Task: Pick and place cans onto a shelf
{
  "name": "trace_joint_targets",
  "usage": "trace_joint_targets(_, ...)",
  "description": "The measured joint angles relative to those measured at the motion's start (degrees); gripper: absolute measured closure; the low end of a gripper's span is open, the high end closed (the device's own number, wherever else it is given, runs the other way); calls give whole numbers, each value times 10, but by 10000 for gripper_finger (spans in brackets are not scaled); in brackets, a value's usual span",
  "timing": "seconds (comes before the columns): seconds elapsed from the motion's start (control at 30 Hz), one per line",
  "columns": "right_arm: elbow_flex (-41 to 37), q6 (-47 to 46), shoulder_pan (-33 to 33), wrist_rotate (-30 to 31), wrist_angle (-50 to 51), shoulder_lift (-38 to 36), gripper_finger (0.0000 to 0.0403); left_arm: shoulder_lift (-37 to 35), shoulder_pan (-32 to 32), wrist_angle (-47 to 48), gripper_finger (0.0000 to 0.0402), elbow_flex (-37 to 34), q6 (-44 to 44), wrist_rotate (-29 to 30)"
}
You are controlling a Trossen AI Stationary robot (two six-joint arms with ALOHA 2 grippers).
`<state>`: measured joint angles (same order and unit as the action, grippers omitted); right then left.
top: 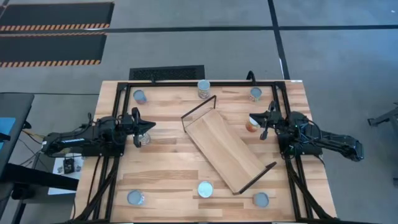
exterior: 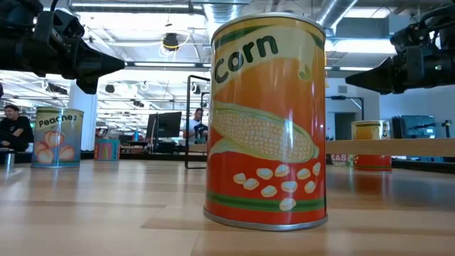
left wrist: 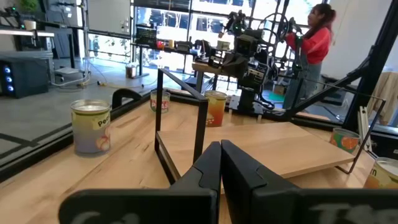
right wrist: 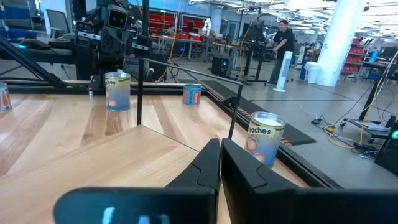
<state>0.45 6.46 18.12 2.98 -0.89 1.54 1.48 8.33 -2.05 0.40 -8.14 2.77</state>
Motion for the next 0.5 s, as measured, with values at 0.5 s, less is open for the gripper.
trace_joint_targets(0.5,0,0,0,0,0,0,365,0,0,-4,401,0,0,8)
